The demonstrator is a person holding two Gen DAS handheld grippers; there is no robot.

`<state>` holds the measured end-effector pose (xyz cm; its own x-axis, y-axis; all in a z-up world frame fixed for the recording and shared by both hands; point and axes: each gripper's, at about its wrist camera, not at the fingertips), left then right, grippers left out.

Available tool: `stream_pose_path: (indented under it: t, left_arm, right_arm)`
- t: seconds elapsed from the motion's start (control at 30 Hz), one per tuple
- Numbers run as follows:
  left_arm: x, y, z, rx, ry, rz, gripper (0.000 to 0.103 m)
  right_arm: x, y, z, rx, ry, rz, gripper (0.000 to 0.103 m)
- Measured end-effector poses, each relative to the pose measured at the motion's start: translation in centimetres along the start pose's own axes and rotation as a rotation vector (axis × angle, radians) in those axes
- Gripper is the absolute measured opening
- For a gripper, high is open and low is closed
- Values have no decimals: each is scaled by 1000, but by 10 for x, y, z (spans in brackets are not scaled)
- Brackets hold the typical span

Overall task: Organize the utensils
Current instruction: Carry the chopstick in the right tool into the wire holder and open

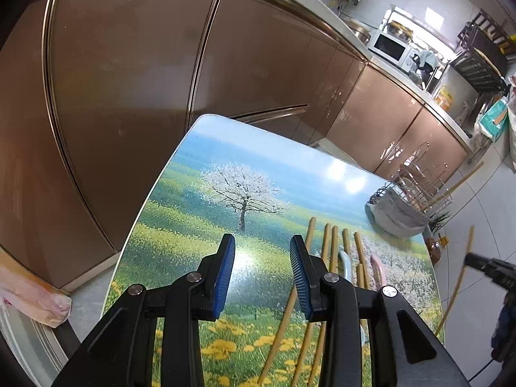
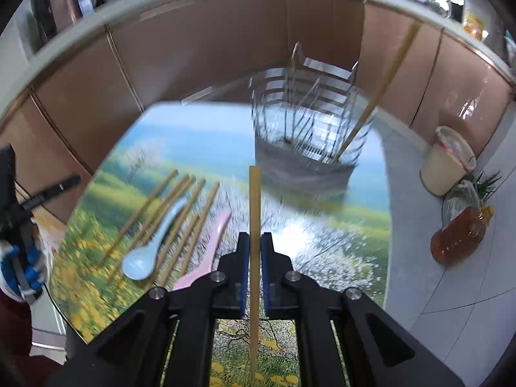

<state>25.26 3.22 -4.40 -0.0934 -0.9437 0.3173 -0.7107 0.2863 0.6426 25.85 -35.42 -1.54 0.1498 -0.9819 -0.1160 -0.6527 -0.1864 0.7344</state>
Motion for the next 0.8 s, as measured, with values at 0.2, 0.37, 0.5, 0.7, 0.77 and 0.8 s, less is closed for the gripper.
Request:
stream_pose_path:
  t: [0.2, 0.37, 0.5, 0.7, 0.77, 0.8]
  left_arm:
    - [3, 22, 2, 29, -4, -6, 35]
    - [0, 34, 4, 44, 4, -7, 35]
    - [-3, 35, 3, 47, 10, -11, 35]
    - [-6, 29, 0, 48, 18, -26, 35]
    - [-8, 23, 0, 40, 23, -32, 35]
    - [-8, 20, -1, 36, 25, -36, 35]
  right_arm:
    - [-1, 54, -15, 140, -12, 11, 6]
    - [-8, 90, -53, 266, -6, 28, 6]
    - [-18, 114, -97, 397, 0, 31, 6]
    - [-30, 112, -157, 539, 15, 42, 6]
    - [-34, 98, -173, 573, 20, 53, 6]
    - [-34, 89, -180, 591, 22, 55, 6]
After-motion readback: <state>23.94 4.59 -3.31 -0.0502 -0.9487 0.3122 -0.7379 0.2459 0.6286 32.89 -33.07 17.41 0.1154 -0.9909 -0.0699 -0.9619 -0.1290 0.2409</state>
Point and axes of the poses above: each gripper's, at about its wrist camera, not at the fingertips, and y roughly against the way its jaws point, x to its right, z to its underside, and after that the axes turned 4 degrees about x, right-handed
